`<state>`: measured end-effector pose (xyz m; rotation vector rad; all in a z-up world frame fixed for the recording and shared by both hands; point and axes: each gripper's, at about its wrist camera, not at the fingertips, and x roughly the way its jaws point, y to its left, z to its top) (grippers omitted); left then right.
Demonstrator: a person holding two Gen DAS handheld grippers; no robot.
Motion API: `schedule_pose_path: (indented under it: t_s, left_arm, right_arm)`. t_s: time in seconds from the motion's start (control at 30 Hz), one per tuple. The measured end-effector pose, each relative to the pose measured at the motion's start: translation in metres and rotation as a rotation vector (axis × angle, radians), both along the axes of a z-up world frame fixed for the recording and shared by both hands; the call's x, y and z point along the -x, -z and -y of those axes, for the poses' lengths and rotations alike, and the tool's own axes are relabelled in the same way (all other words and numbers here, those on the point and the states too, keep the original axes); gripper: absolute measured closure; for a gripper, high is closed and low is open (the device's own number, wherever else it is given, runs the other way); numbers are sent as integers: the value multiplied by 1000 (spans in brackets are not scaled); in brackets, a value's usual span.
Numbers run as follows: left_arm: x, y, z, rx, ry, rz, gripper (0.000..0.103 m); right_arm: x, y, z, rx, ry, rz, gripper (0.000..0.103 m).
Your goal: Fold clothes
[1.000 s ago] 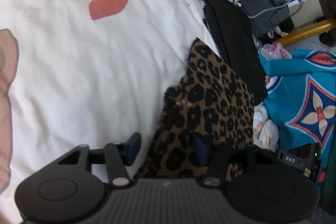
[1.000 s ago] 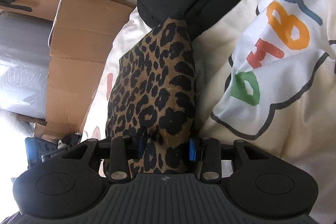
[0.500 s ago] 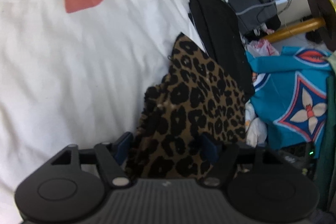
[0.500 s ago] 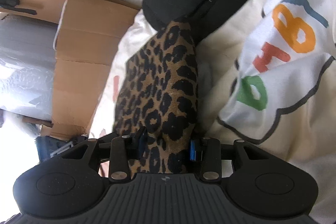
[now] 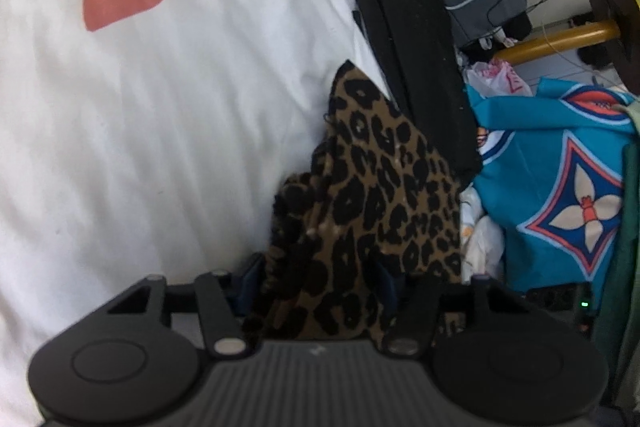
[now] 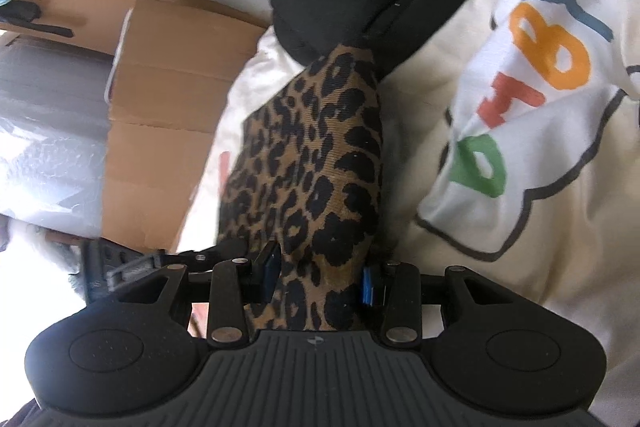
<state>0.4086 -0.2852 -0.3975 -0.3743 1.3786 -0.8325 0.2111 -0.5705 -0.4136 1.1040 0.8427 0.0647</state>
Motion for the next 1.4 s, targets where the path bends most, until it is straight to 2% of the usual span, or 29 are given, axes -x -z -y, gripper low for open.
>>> schedule_pose_path:
  t_s: [0.33, 0.4, 0.47, 0.53, 0.67, 0.77, 0.87, 1.13, 1.4]
  left_arm:
    - [-5, 3, 15, 20, 30, 11, 34]
    - [-5, 3, 16, 12, 45, 10, 39]
    - [-6, 0, 17, -11, 58, 19, 52]
    - [-6, -2, 15, -13, 49, 16, 60]
    - [-4, -11, 17, -23, 45, 40, 72]
    - [0, -19, 19, -33, 40, 62, 75]
    - [4, -22, 19, -44, 27, 78, 76]
    - [14, -42, 12, -45, 3, 128, 79]
    - [22, -77, 9, -21, -34, 195, 80]
  right_arm:
    - [-2, 9, 7, -16, 50, 7, 63]
    - [-4, 9, 5, -8, 49, 8, 63]
    - [-6, 9, 3, 0, 46, 10, 63]
    - [-8, 7, 2, 17, 40, 4, 67]
    - [-13, -3, -2, 74, 19, -7, 83]
    - [-16, -14, -7, 122, 7, -4, 91]
    - [-19, -23, -13, 172, -5, -4, 95]
    - [-20, -41, -21, 239, -15, 1, 96]
    - [-26, -67, -24, 315, -37, 43, 96]
